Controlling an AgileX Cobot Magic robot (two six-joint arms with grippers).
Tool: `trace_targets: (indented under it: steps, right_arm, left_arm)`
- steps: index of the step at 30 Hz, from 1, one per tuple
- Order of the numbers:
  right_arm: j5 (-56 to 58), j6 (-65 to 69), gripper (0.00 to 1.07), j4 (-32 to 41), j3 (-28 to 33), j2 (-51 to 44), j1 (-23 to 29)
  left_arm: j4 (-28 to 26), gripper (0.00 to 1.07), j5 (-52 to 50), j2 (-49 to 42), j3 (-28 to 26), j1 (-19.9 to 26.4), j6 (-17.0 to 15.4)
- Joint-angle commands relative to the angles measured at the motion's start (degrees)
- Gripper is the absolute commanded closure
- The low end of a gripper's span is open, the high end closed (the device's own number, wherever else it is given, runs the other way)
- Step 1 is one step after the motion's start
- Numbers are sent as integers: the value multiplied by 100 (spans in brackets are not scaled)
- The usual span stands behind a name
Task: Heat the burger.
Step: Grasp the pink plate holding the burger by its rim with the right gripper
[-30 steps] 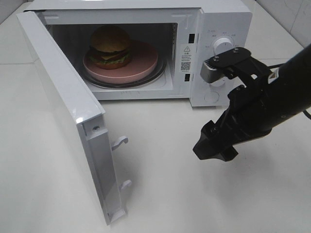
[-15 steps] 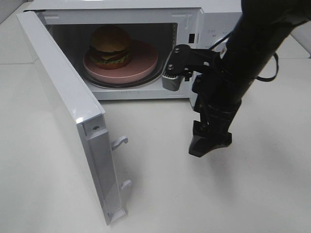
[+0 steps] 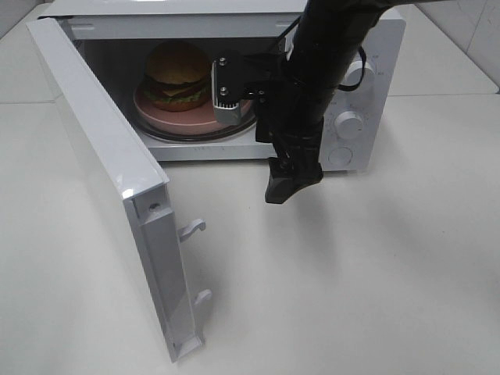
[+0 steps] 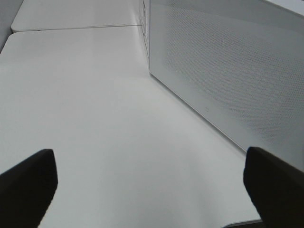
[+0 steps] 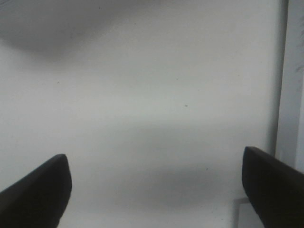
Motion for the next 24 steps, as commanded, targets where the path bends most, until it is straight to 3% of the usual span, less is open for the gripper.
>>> trace_targets:
  steps: [1,8,17,24]
  right_arm:
    - [292,-367,14,69,-510,355,46]
    - [264,-676,16,115,-1083,819,46]
    - [315,-751,18,138,-2458,1673,115]
    - [304,-773,20,361,-3002,2086,178]
  left_arm:
    - [-17,4,-6,-23,11,11,-11]
    - [-17,4,-6,-23,11,11,-11]
    - [-17,4,-6,-23,11,11,-11]
    - [-17,4,-6,-23,11,11,-11]
